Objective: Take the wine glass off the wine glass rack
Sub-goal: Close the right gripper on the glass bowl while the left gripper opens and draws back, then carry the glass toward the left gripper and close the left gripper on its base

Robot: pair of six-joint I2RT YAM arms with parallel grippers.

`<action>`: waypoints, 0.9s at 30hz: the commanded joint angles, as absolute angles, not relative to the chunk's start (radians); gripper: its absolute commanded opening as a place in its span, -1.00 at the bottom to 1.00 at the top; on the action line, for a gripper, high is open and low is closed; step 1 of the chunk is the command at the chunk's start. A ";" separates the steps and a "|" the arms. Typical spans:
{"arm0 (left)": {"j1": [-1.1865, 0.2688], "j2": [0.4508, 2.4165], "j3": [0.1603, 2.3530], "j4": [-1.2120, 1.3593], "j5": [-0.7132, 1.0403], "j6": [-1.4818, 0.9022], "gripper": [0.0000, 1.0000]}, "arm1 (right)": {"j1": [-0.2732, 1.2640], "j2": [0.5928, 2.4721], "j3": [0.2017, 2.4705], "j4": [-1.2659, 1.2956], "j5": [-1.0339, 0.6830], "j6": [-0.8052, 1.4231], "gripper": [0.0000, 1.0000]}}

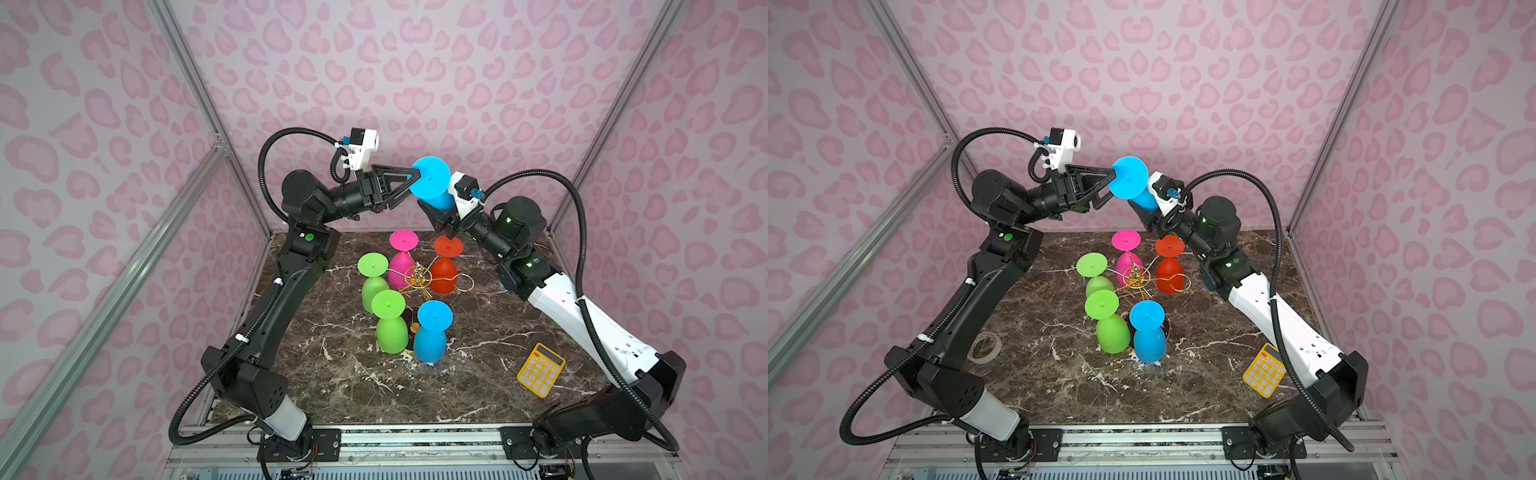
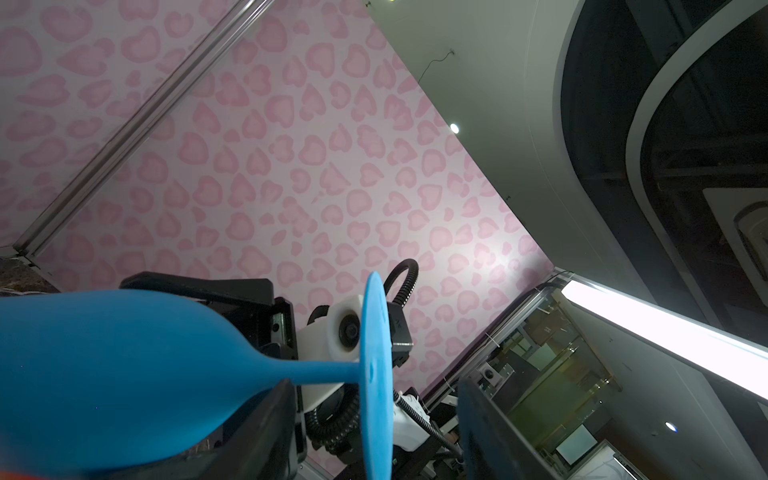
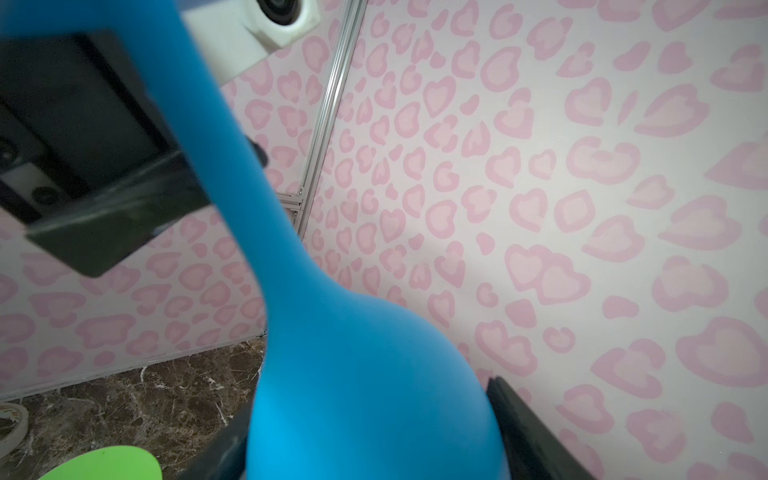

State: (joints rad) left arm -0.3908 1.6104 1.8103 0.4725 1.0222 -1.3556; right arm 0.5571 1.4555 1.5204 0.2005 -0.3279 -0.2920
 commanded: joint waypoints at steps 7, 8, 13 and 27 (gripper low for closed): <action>-0.384 1.607 1.802 0.392 0.976 -1.088 0.85 | 0.524 1.351 1.596 -0.109 -0.196 -0.267 0.43; -0.382 1.600 1.796 0.368 0.964 -1.033 0.88 | 0.517 1.351 1.620 -0.154 -0.191 -0.261 0.43; -0.379 1.537 1.753 0.107 0.767 -0.621 0.87 | 0.509 1.396 1.784 -0.405 -0.136 -0.233 0.42; -0.448 1.376 1.455 0.247 0.313 0.351 0.39 | 0.552 1.587 2.129 -0.860 -0.009 -0.191 0.42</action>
